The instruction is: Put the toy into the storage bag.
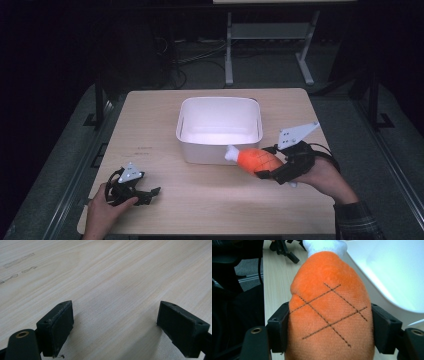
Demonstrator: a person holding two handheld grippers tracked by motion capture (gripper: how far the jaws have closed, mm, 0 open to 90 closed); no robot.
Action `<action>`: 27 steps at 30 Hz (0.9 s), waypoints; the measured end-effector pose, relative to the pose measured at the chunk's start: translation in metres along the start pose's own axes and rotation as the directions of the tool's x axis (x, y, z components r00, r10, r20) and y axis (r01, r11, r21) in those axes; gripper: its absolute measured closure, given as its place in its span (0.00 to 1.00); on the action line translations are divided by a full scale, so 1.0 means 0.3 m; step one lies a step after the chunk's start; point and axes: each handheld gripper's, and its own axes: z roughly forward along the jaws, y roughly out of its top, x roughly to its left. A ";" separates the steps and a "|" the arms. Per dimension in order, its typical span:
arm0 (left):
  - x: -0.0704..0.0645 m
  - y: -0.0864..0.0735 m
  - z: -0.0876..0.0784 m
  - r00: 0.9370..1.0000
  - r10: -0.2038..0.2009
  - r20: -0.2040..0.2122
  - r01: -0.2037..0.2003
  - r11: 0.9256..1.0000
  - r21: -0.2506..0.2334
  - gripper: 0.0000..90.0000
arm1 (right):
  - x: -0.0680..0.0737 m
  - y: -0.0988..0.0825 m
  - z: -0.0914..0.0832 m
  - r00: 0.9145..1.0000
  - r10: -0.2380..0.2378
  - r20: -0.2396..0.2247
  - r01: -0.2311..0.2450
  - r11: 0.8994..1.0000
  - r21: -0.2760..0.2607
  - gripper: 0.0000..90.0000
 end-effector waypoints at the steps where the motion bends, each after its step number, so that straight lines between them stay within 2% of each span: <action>1: -0.001 0.000 0.001 1.000 -0.002 -0.002 0.002 1.000 -0.004 0.15 | -0.003 0.004 -0.002 1.000 -0.001 0.002 0.001 1.000 -0.001 0.31; 6: 0.000 0.000 0.001 1.000 -0.002 -0.002 0.002 1.000 -0.004 0.15 | -0.025 0.031 -0.018 1.000 0.001 0.007 -0.001 1.000 -0.020 0.31; 16: 0.000 0.000 0.001 1.000 0.000 -0.002 0.000 1.000 -0.004 0.15 | -0.066 0.101 -0.025 1.000 -0.018 0.025 0.019 1.000 -0.022 0.31; 27: 0.000 0.000 0.001 1.000 -0.001 -0.003 0.001 1.000 -0.006 0.15 | -0.123 0.165 -0.005 0.999 -0.035 0.028 0.035 0.999 -0.020 0.31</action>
